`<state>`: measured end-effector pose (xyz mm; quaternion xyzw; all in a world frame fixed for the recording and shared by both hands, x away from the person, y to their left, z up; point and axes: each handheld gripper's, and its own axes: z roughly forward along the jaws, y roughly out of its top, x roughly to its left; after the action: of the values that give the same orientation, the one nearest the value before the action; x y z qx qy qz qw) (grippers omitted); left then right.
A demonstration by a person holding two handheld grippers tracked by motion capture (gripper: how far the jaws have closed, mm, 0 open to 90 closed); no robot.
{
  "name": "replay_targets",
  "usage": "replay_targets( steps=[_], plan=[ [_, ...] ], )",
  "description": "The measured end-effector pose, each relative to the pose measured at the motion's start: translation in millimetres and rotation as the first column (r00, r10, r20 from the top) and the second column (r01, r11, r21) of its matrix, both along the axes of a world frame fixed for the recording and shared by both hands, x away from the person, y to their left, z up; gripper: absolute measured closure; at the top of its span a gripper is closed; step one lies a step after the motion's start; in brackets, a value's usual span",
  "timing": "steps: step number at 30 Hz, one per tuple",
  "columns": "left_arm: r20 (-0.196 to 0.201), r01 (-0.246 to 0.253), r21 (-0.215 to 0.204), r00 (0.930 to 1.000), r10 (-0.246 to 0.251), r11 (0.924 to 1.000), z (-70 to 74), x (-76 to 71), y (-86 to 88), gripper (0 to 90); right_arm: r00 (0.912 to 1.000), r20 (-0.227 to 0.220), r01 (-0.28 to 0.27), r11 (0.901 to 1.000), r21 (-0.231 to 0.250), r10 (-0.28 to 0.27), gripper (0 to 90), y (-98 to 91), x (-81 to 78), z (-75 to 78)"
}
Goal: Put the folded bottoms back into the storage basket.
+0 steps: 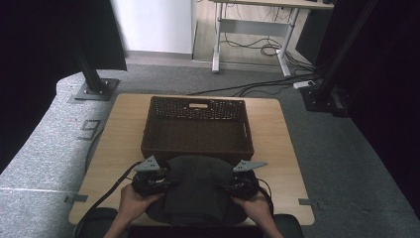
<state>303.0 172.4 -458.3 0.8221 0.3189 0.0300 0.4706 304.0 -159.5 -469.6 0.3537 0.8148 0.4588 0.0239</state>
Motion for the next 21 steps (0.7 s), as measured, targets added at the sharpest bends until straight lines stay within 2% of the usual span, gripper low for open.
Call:
replay_targets(
  steps=[7, 14, 21],
  plan=[
    [0.017, 0.001, -0.021, 0.9999, 0.000, 0.9998, 15.5, 5.9, 0.5, 69.5, 0.9998, 0.020, -0.002, 0.9998, 0.018, 0.002, 66.9, -1.7, 7.3, 14.6],
    [0.016, -0.004, -0.040, 0.9999, 0.005, 0.9992, 31.0, 13.9, 1.4, 69.5, 0.9997, 0.025, -0.006, 0.9992, 0.038, 0.005, 66.9, -3.6, 15.7, 28.9],
    [0.038, -0.014, -0.057, 0.9992, 0.016, 0.9983, 47.6, 20.6, 1.1, 69.5, 0.9986, 0.052, -0.006, 0.9991, 0.043, 0.003, 66.9, -4.7, 24.9, 45.9]
  ],
)
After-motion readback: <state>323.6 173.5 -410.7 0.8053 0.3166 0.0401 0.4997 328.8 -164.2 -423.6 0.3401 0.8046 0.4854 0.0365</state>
